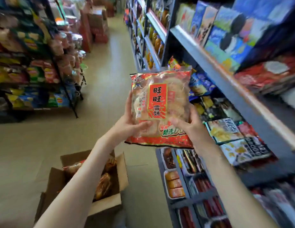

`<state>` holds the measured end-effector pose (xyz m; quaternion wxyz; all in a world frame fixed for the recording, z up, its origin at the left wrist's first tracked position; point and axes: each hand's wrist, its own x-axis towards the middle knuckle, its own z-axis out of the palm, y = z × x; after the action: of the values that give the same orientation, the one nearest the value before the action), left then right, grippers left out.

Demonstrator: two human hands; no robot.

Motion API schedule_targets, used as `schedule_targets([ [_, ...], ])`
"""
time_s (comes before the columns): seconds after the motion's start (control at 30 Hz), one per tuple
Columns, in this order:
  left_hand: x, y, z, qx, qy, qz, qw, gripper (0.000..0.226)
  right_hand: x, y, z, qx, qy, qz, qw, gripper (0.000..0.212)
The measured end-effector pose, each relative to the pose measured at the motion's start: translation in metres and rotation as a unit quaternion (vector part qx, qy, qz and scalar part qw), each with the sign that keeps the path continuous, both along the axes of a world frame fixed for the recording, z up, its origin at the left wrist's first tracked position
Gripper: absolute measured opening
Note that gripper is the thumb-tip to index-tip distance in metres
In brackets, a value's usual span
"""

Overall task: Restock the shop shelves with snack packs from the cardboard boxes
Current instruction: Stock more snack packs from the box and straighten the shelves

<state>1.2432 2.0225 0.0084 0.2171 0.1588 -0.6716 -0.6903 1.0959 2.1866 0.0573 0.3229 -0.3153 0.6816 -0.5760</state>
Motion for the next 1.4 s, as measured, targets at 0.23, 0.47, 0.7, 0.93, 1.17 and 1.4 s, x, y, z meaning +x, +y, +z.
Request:
schedule_targets([
  [0.23,-0.042,0.097,0.064,-0.108,0.059,-0.116,0.986,0.121,-0.005,0.117,0.068,-0.024,0.115,-0.143,0.983,0.077],
  [0.47,-0.060,0.150,0.095,-0.274,0.145,-0.067,0.948,0.121,0.020,0.186,0.105,-0.049,0.258,-0.150,0.953,0.078],
  [0.7,-0.089,0.196,0.127,-0.389,0.188,-0.052,0.901,0.121,0.017,0.241,0.124,-0.094,0.234,-0.215,0.944,0.072],
  [0.93,-0.122,0.235,0.118,-0.410,0.263,-0.124,0.865,0.119,0.031,0.295,0.111,-0.061,0.202,-0.312,0.926,0.077],
  [1.17,-0.126,0.331,0.115,-0.358,0.343,-0.243,0.834,0.116,0.071,0.372,0.105,-0.060,0.155,-0.457,0.874,0.060],
  [1.4,-0.107,0.415,0.120,-0.331,0.375,-0.318,0.805,0.121,0.121,0.442,0.101,-0.090,0.148,-0.557,0.813,0.056],
])
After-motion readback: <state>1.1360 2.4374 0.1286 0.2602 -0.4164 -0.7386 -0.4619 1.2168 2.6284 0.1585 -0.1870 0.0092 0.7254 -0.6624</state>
